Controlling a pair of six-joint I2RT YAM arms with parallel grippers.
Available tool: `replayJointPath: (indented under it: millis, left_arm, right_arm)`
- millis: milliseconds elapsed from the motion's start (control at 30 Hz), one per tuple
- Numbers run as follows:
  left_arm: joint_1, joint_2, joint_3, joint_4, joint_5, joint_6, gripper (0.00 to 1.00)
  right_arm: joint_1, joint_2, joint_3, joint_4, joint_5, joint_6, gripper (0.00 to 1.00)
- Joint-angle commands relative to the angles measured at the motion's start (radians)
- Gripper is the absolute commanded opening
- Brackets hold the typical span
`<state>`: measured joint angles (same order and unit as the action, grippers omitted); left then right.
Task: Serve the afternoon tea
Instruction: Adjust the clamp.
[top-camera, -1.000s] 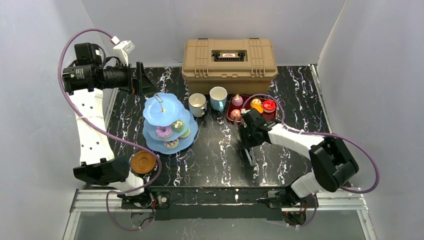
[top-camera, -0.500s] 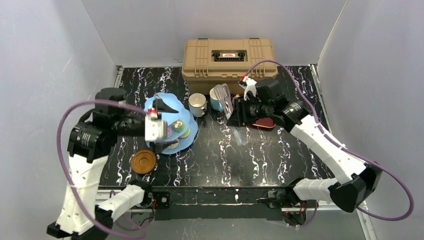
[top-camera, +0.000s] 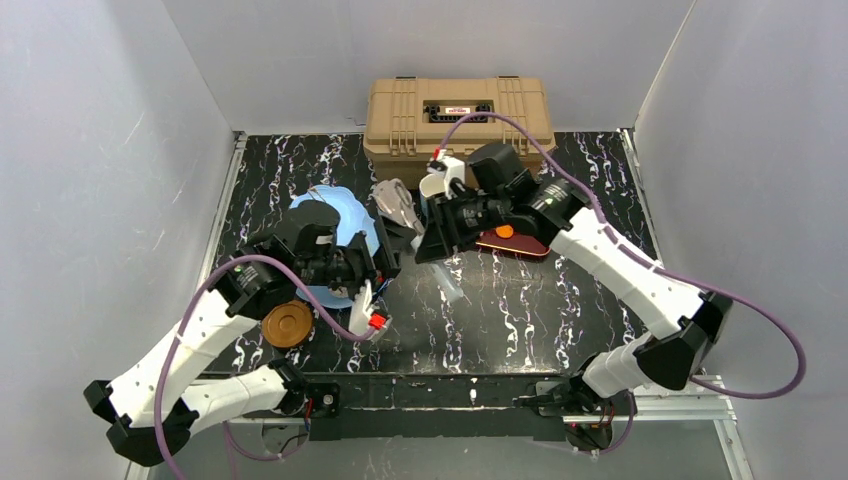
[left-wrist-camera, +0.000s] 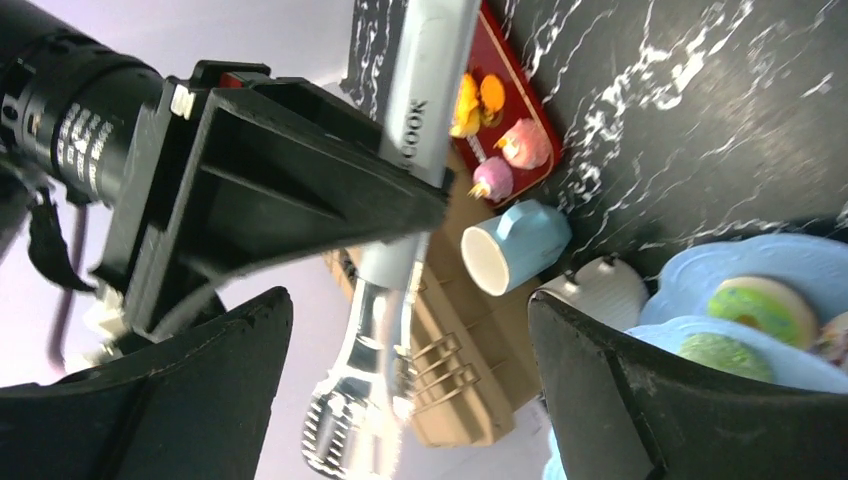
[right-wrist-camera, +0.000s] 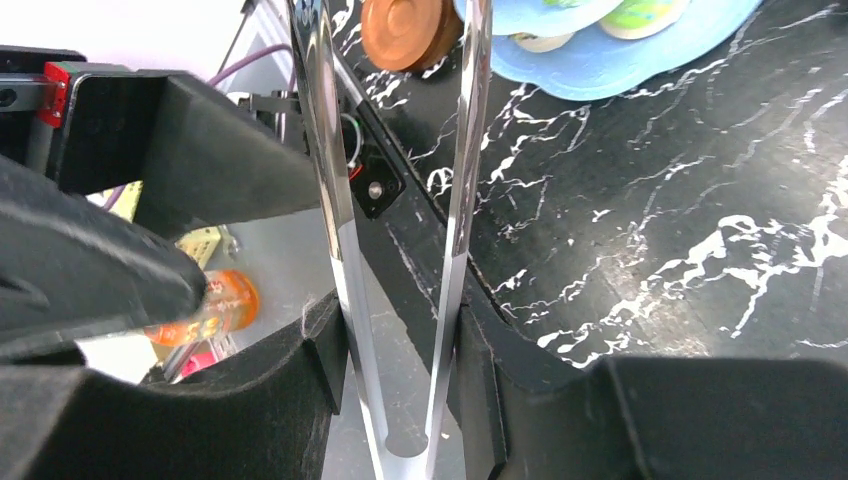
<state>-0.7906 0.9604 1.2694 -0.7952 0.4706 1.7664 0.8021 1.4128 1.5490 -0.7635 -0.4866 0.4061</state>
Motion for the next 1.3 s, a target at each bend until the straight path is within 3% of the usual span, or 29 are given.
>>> replayJointPath:
  millis: [0, 267, 467, 767, 833, 900, 1133, 1267]
  left_arm:
    - [-0.043, -0.005, -0.041, 0.155, -0.154, 0.081, 0.84]
    - [-0.066, 0.012, -0.057, 0.249, -0.291, -0.032, 0.71]
    - [-0.074, 0.009, -0.067, 0.249, -0.292, -0.063, 0.63]
    - [-0.079, 0.024, -0.023, 0.25, -0.298, -0.224, 0.16]
    - [-0.079, 0.024, -0.014, 0.263, -0.308, -0.277, 0.08]
    - [-0.079, 0.027, 0.0, 0.266, -0.317, -0.325, 0.02]
    - [-0.082, 0.022, -0.021, 0.298, -0.358, -0.335, 0.0]
    - [-0.086, 0.038, -0.007, 0.311, -0.363, -0.345, 0.0]
  right_arm:
    - [0.053, 0.029, 0.085, 0.006, -0.031, 0.0, 0.03]
    - [0.068, 0.018, 0.059, 0.081, -0.095, 0.03, 0.03]
    - [0.075, 0.0, 0.035, 0.145, -0.119, 0.071, 0.04]
    - [0.083, -0.057, -0.027, 0.214, -0.033, 0.108, 0.11]
    - [0.083, -0.074, -0.043, 0.228, 0.005, 0.118, 0.19]
    - [0.083, -0.092, -0.056, 0.233, 0.052, 0.123, 0.33]
    - [0.083, -0.154, -0.123, 0.288, 0.112, 0.159, 0.56]
    - [0.083, -0.156, -0.141, 0.293, 0.108, 0.166, 0.61]
